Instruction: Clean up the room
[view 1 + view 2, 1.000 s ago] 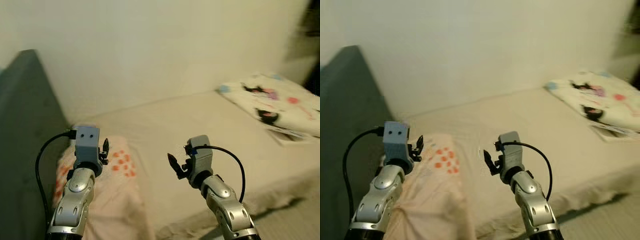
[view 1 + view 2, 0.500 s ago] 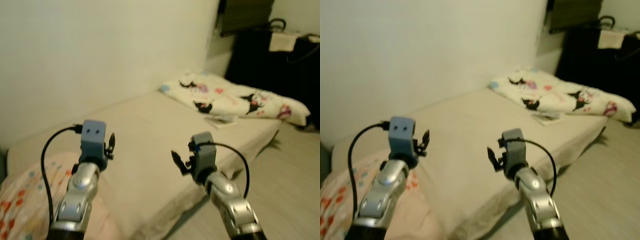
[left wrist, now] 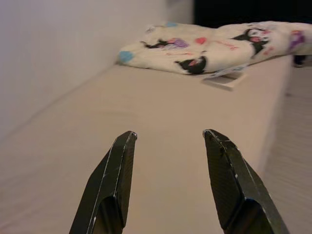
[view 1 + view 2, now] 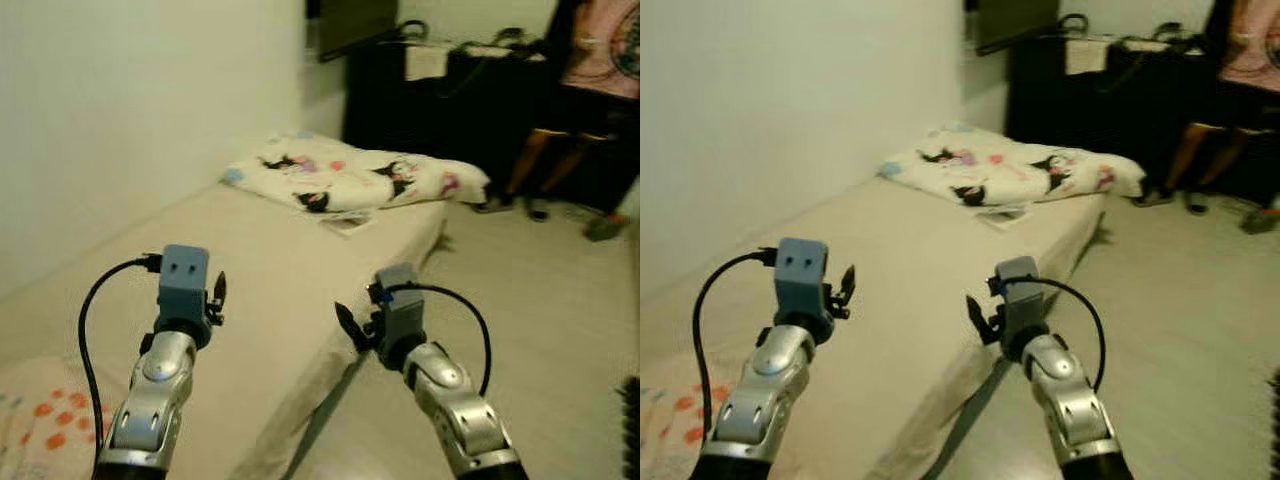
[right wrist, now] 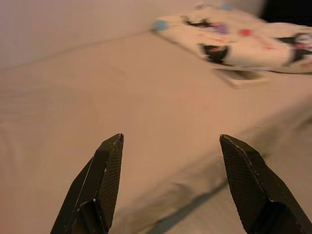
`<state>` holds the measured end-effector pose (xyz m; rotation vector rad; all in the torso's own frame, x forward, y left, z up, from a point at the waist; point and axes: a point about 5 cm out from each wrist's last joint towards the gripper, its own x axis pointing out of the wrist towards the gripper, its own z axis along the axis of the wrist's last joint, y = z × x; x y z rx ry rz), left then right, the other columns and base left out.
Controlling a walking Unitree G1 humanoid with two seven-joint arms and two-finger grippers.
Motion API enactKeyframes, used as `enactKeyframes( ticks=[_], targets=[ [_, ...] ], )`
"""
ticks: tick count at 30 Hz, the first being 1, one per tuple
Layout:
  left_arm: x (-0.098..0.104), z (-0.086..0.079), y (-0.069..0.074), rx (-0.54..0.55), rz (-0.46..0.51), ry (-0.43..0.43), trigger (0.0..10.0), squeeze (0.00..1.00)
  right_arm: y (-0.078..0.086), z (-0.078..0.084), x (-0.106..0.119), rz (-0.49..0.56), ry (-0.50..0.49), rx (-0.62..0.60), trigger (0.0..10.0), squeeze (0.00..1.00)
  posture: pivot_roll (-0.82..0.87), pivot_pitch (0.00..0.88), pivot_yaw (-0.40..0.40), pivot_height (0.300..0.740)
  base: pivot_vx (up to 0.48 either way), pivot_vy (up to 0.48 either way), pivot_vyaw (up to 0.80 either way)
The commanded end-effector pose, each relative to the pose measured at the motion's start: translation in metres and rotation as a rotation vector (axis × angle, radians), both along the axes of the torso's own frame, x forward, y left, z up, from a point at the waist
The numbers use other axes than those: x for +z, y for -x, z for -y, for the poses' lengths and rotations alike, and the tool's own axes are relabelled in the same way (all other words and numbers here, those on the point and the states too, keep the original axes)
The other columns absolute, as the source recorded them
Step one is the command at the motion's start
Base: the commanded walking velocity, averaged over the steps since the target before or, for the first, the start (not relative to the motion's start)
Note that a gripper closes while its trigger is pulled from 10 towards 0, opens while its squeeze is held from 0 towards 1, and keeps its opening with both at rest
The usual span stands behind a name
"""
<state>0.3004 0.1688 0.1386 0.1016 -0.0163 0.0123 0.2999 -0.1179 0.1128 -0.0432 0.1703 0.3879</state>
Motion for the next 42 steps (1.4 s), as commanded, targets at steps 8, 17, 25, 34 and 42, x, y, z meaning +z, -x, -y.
enactKeyframes(
  ticks=[8,17,25,34,42],
  targets=[
    [-0.01,-0.005,0.005,0.041,-0.017,0.067,10.0,0.0,-0.001,0.005,-0.004,0.018,0.015,-0.084,10.0,0.0,-0.08,0.0,-0.002,0.74,0.0,0.0,-0.8],
    [-0.011,-0.018,0.01,0.087,0.009,0.081,10.0,0.0,-0.004,0.023,0.001,0.072,0.02,-0.194,10.0,0.0,-0.09,0.0,-0.003,0.74,0.0,0.0,-0.8],
    [-0.009,-0.031,0.013,0.1,0.016,0.124,10.0,0.0,-0.003,0.039,-0.005,0.063,0.009,-0.27,10.0,0.0,-0.08,0.003,-0.005,0.74,0.0,0.0,-0.8],
    [-0.004,-0.023,0.01,0.056,0.03,0.116,10.0,0.0,-0.003,0.035,-0.005,0.06,-0.024,-0.275,10.0,0.0,-0.08,0.015,0.007,0.74,0.0,0.0,-0.8],
    [-0.003,-0.017,0.009,0.021,0.027,0.111,10.0,0.0,-0.003,0.03,-0.005,0.057,-0.039,-0.243,10.0,0.0,-0.07,0.026,0.013,0.74,0.0,0.0,-0.36]
  ],
)
